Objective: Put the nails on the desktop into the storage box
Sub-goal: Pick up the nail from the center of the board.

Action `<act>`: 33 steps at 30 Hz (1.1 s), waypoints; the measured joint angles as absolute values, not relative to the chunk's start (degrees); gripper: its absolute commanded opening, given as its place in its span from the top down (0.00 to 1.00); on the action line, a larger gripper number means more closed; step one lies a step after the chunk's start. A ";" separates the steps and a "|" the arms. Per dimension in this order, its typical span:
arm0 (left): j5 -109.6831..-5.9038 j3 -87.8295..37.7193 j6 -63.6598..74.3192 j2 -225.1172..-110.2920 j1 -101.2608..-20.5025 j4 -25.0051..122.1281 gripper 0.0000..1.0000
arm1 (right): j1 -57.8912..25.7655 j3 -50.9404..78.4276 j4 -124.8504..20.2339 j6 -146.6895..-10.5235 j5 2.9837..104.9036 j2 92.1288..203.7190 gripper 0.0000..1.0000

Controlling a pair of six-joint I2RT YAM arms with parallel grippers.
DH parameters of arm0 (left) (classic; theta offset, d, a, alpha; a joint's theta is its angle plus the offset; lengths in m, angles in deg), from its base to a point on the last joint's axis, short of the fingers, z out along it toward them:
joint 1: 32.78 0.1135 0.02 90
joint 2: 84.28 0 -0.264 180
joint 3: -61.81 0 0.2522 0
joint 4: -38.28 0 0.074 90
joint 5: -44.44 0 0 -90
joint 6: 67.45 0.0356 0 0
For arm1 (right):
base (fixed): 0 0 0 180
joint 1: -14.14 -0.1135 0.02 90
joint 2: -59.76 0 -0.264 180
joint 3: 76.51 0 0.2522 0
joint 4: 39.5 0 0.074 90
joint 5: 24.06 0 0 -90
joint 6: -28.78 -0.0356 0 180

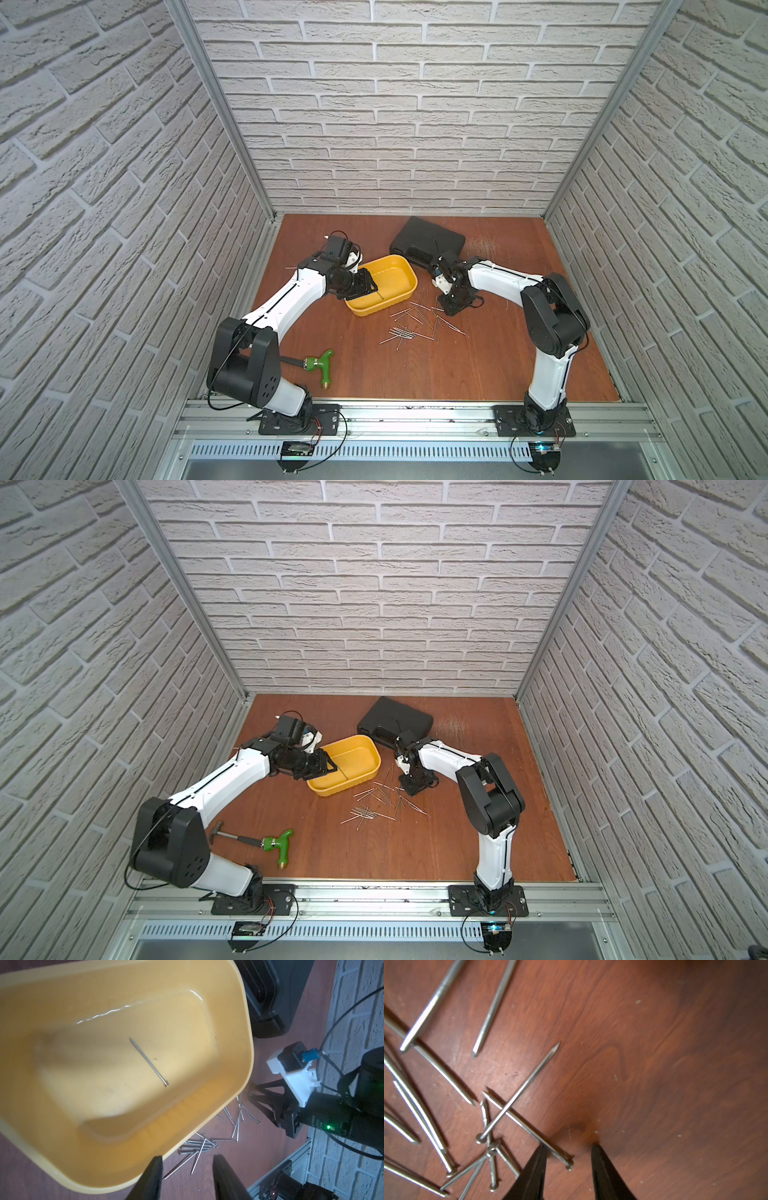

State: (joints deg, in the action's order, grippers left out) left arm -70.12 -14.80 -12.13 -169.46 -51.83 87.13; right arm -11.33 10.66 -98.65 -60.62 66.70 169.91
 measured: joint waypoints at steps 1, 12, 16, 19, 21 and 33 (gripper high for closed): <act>-70.12 -14.65 -12.13 -169.31 -51.83 87.11 0.54 | -11.27 10.66 -98.62 -60.60 66.67 169.91 0.68; -70.36 -12.96 -12.48 -168.85 -53.21 86.35 0.54 | -11.40 8.89 -96.59 -61.43 66.76 168.81 0.86; -70.43 -12.92 -12.69 -168.85 -53.58 86.22 0.54 | -11.64 7.53 -95.45 -62.06 66.63 167.85 0.90; -70.47 -12.61 -12.87 -168.85 -53.75 85.76 0.54 | -11.66 5.96 -94.34 -62.81 66.13 166.76 0.92; -70.47 -12.40 -13.11 -168.85 -53.82 85.56 0.54 | -11.68 5.02 -94.01 -63.37 65.58 165.97 0.92; -72.63 -10.34 -14.92 -168.81 -53.95 80.95 0.53 | -11.23 2.22 -96.33 -67.35 59.83 159.90 0.94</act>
